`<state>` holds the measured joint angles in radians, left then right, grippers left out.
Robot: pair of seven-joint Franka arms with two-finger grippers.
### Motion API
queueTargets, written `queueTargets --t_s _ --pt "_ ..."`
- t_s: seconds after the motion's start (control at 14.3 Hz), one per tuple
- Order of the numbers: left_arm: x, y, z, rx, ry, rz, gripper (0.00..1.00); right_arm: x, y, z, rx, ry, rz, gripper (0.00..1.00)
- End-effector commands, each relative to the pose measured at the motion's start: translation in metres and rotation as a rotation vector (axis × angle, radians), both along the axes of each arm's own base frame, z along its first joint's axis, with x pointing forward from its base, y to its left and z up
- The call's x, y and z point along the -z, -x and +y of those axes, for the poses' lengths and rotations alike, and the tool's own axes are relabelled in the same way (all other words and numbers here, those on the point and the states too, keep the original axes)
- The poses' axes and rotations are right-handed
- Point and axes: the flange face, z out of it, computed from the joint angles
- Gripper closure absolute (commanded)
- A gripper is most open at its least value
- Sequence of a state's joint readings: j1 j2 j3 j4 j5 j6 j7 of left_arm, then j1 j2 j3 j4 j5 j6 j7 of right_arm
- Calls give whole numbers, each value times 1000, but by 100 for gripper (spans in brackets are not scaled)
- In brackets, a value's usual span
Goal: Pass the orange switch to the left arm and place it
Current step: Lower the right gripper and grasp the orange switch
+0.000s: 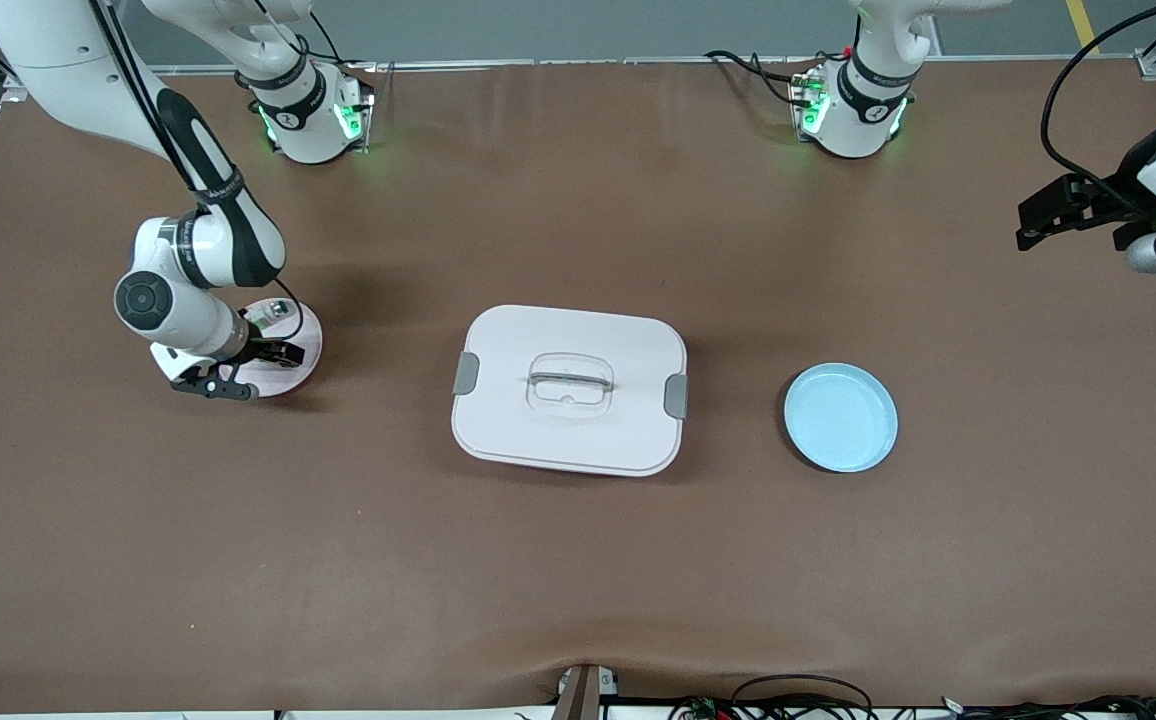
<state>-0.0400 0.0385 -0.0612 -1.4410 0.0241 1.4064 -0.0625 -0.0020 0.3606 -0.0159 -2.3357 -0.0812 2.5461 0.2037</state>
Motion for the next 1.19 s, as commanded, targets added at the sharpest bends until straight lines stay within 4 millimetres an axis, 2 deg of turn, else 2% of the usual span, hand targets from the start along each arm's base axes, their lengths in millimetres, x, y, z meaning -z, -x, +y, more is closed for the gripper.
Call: queueTargets --t_s 0.0,0.07,0.14,0.28,0.35,0.49,0.63,0.77,0.98,1.12 --pt "-6 2 1 3 -7 -12 0 0 3 4 8 12 0 0" --pt "-7 3 0 5 -7 -14 0 0 4 5 7 12 2 0" --pt "-8 3 2 2 -5 -15 0 0 4 8 -2 12 2 7" --pt "-8 4 2 2 -5 -15 0 0 4 11 -6 12 2 37" --pt "-8 3 2 2 -5 -17 0 0 4 13 -9 12 1 46" --pt "-10 4 3 2 -5 -18 0 0 4 14 -15 12 3 56" --pt "-9 4 5 -4 -6 -17 0 0 4 17 -19 11 5 73" --pt "-9 4 5 -4 -6 -17 0 -1 3 17 -25 10 3 79" --pt "-12 6 5 -6 -6 -20 0 -11 2 17 -33 13 23 79" --pt "-16 10 4 -4 -4 -21 0 -40 -3 24 -44 22 53 79"
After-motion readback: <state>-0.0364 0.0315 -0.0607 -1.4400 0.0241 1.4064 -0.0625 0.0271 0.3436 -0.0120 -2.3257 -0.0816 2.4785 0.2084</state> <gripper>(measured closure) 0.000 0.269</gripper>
